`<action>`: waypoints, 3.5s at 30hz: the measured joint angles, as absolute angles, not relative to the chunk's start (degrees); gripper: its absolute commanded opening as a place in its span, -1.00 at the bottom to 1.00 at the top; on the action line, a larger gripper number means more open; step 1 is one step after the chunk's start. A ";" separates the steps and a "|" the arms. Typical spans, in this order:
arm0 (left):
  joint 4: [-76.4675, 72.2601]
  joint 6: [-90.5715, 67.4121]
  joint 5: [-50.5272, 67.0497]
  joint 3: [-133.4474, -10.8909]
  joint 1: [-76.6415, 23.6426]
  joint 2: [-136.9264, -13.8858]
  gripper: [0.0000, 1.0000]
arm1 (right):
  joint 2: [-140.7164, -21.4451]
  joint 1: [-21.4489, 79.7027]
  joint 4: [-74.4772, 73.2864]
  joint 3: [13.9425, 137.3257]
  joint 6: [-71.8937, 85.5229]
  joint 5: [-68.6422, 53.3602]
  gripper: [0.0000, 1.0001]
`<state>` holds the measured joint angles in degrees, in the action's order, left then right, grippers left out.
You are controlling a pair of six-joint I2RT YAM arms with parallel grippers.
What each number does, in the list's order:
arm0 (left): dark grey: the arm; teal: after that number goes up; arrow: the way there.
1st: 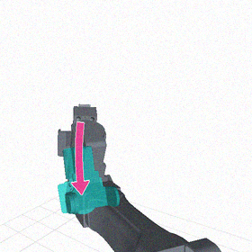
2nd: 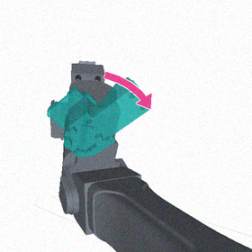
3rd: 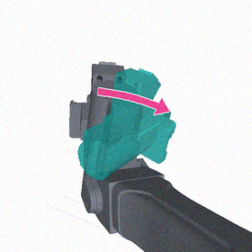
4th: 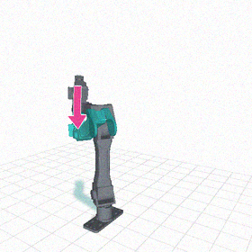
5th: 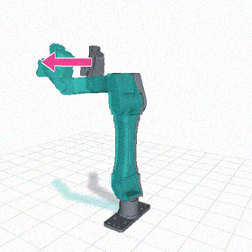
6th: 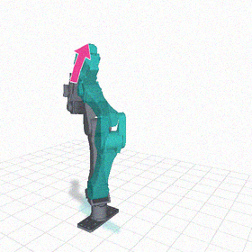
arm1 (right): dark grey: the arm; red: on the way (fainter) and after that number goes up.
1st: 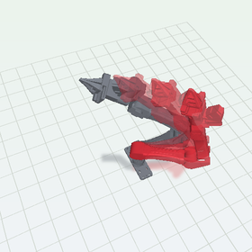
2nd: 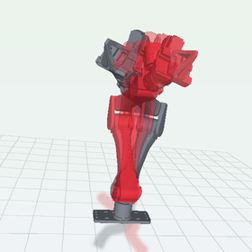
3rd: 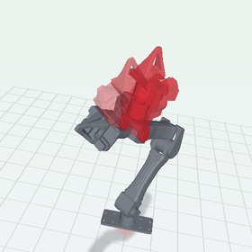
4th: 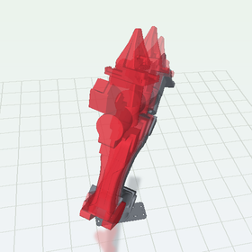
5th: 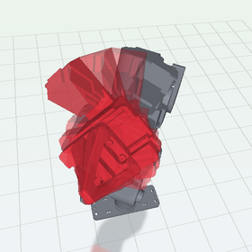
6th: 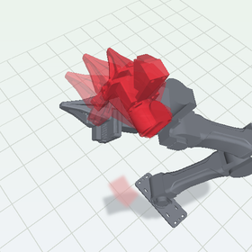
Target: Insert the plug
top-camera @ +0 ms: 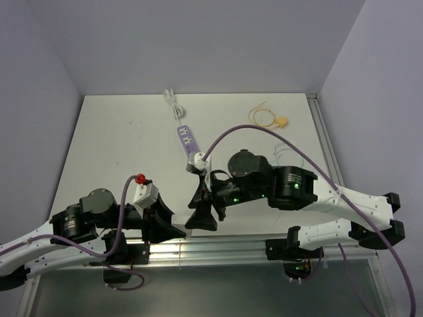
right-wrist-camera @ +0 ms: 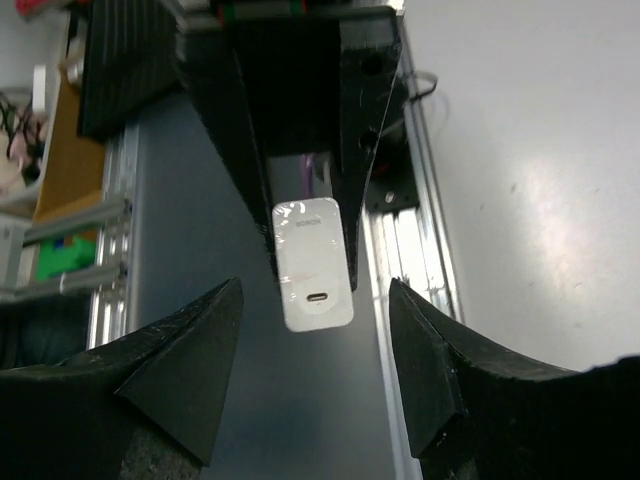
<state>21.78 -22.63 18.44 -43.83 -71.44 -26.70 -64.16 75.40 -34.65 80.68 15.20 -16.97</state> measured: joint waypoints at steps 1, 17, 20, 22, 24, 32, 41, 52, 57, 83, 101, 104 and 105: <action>21.76 -22.83 19.49 -43.83 -71.44 -26.94 -0.99 | -65.56 75.40 -35.51 80.62 14.85 -18.59 0.38; 20.69 -23.73 25.80 -43.48 -71.44 -29.10 -0.99 | -69.41 75.40 -39.70 80.44 12.36 -26.83 0.17; 20.29 -23.90 25.89 -43.48 -71.44 -29.12 -0.99 | -69.95 75.40 -40.21 80.44 12.27 -27.31 0.10; 20.10 -24.16 25.87 -43.40 -71.44 -29.17 -0.99 | -70.32 75.40 -40.16 80.44 12.32 -27.90 0.07; 19.97 -24.51 25.87 -43.35 -71.44 -29.39 -0.99 | -70.63 75.40 -40.16 80.44 12.32 -28.32 0.03; 19.57 -25.19 25.82 -43.27 -71.37 -30.24 -0.99 | -70.98 75.40 -40.07 80.44 12.32 -28.97 -0.20; 19.94 -26.09 26.09 -42.37 -71.29 -30.22 -0.99 | -72.05 75.40 -41.08 80.44 12.19 -29.80 -1.00; 22.00 -26.44 15.81 -42.39 -71.42 -27.31 0.61 | -65.71 76.29 -33.95 71.72 11.86 -20.40 -1.00; 22.20 -27.92 6.96 -42.83 -71.37 -24.01 0.98 | -62.83 76.31 -34.65 69.73 11.51 -13.93 -1.00; 24.58 -31.22 -11.88 -39.09 -71.33 -8.40 0.99 | -57.45 50.19 -34.89 49.41 -2.17 7.81 -1.00; 19.38 -30.65 -9.69 -36.73 -71.33 -10.41 0.99 | -64.71 39.64 -34.83 49.36 -8.97 2.33 -1.00; 18.94 -30.44 -9.52 -36.71 -71.33 -10.94 0.99 | -64.71 39.07 -34.81 49.17 -9.23 1.98 -1.00; 18.63 -30.33 -9.30 -36.71 -71.33 -11.33 0.99 | -64.73 38.94 -35.00 49.12 -9.32 1.83 -1.00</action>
